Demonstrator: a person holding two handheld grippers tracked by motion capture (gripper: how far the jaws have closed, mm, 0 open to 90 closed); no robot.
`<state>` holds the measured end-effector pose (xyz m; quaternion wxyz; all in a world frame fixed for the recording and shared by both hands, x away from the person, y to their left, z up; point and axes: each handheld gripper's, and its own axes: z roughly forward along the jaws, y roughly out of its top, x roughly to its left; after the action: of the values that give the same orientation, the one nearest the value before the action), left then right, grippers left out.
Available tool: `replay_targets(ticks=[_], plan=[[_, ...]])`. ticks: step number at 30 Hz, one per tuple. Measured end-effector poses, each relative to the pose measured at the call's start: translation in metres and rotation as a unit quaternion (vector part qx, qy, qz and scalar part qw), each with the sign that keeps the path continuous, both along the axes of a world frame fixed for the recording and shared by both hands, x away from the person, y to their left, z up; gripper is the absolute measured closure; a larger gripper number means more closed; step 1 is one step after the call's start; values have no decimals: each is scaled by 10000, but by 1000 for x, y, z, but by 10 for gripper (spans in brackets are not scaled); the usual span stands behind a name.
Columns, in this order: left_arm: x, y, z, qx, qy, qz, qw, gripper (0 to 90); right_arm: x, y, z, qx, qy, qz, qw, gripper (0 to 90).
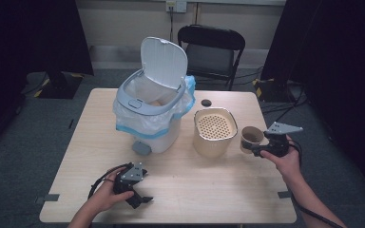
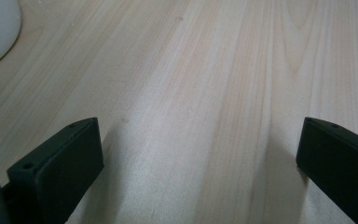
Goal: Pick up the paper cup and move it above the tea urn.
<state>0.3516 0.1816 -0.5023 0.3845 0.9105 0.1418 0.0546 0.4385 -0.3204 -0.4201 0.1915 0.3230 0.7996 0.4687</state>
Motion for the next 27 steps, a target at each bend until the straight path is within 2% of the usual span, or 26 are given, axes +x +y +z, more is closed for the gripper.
replay_targets(ticks=[8, 12, 18, 27], plan=[[0, 0, 0, -9, 0, 0, 10000, 0, 17, -1, 9, 100, 21, -132, 9999, 272], [0, 0, 0, -6, 2, -17, 10000, 0, 24, -1, 14, 60, 26, -176, 9998, 272], [0, 0, 0, -31, 4, -16, 10000, 0, 36, -3, 23, 9, -30, -206, 9998, 275], [0, 0, 0, -3, 3, -17, 10000, 0, 52, -3, 32, 93, -125, -320, 9994, 275]])
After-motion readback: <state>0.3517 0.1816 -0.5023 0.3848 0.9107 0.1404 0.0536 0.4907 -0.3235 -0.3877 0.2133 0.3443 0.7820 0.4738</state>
